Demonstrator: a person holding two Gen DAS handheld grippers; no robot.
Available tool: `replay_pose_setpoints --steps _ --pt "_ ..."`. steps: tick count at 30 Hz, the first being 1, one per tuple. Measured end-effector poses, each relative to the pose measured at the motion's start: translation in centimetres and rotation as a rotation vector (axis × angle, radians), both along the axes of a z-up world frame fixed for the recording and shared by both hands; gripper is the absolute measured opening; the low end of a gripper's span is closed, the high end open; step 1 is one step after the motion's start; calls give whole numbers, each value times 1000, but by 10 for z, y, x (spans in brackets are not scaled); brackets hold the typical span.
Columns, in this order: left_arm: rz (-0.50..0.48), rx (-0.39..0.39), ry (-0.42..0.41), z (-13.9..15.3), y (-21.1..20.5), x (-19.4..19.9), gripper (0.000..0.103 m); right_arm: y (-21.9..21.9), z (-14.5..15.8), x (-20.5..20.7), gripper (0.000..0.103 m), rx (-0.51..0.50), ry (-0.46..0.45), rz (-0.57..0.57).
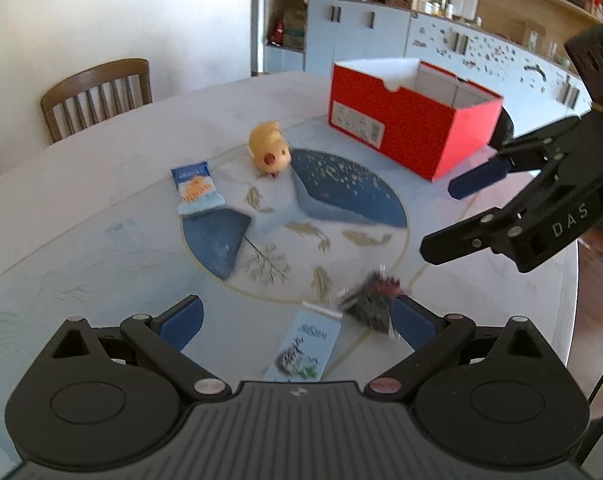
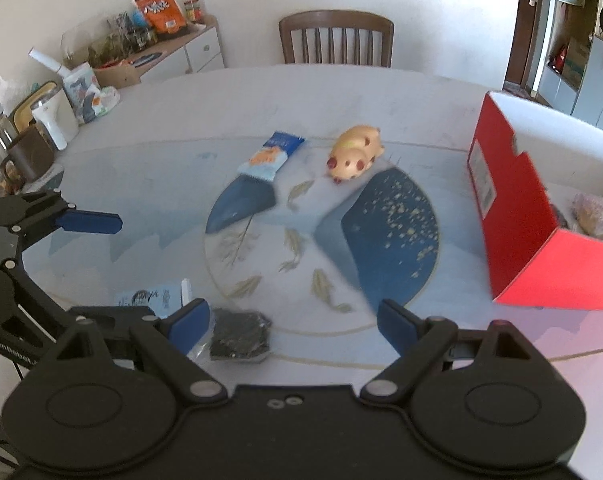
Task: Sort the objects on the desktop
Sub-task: 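Move both tools back over the table toward the blue carton and black bag, then grasp the blue TSAO carton with the left tool while the right grasps the black bag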
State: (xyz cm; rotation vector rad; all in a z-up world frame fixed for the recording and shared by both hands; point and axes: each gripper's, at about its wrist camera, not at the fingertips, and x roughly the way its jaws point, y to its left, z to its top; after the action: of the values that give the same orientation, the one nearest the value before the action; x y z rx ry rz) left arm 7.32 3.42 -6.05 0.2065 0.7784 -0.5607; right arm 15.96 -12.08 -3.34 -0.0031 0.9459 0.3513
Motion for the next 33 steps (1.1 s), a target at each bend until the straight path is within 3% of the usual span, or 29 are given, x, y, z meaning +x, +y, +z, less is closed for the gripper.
replay_pose_setpoints --steps 8,14,24,33 --pt "-57 34 18 -21 0 -4 101 23 -20 1 90 -10 53 11" --pt "-52 36 58 -34 2 3 101 35 -35 4 86 -39 87 18" --pt "-34 51 53 -42 4 5 100 46 -48 9 76 -81 117 38" --pt "-39 45 65 -41 5 4 68 43 -53 13 60 -90 128 27"
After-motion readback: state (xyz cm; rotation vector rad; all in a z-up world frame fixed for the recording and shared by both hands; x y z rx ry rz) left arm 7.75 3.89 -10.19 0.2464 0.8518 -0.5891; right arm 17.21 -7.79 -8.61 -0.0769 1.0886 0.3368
